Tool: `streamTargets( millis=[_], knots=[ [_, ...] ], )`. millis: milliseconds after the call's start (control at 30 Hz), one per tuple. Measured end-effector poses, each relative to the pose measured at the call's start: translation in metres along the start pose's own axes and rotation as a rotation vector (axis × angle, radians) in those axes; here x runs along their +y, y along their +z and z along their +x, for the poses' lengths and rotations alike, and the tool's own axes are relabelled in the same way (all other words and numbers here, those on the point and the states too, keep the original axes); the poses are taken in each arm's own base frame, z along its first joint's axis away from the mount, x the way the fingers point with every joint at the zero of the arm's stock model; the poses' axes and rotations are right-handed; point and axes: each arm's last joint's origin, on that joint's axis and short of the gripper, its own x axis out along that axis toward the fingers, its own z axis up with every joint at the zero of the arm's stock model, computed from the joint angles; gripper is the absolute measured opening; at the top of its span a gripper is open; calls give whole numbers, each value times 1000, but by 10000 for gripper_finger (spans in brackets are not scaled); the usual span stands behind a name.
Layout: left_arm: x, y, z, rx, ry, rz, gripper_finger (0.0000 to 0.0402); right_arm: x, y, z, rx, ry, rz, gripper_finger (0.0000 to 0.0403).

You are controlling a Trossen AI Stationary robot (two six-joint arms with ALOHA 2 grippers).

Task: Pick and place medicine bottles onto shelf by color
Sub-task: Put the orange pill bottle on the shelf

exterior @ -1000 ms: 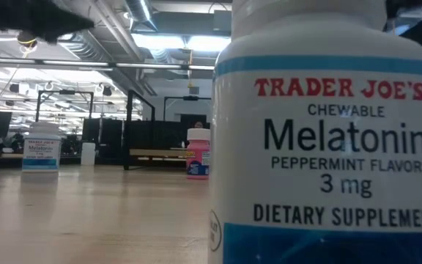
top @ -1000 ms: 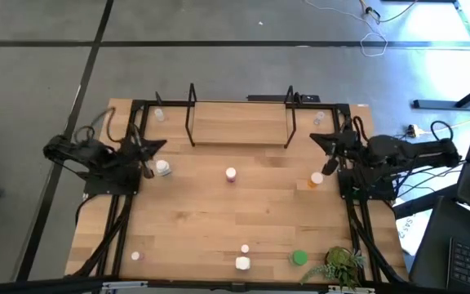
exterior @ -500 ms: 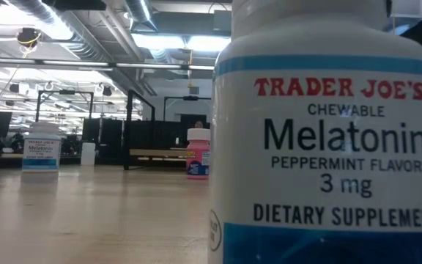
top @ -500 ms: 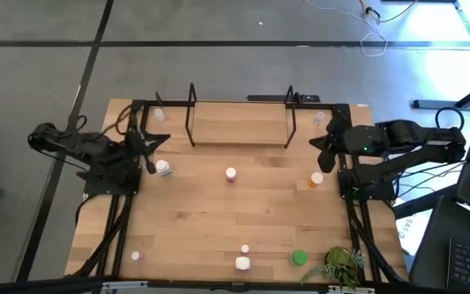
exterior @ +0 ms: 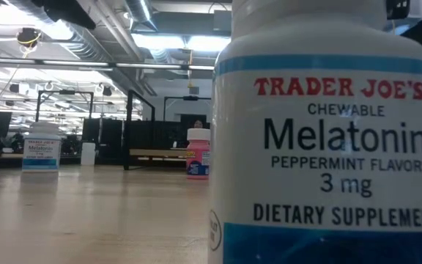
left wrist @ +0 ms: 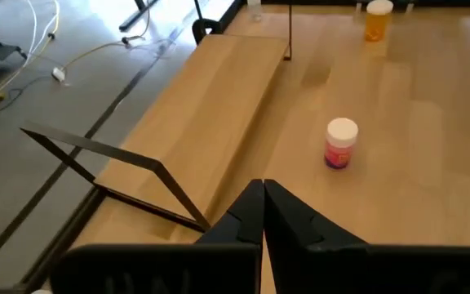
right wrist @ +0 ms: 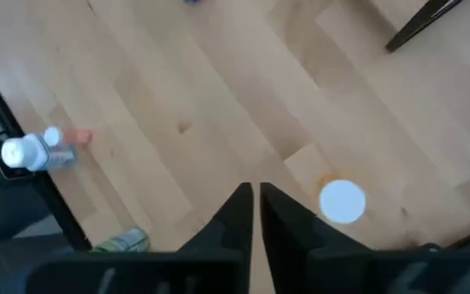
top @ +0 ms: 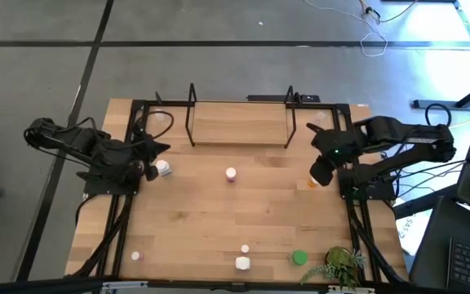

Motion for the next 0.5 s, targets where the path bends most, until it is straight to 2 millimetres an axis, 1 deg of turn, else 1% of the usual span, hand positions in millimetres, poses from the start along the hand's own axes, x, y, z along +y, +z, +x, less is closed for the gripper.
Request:
streamTargets(
  millis=[133,267,500],
  knots=[
    [0,0,0,1,-2,-1,0,1,3,5,48,20,-10,66],
    [0,0,0,1,-2,-1,0,0,8,9,59,9,9,104],
    [0,0,0,1,-2,-1,0,-3,17,16,101,13,60,194]
  ],
)
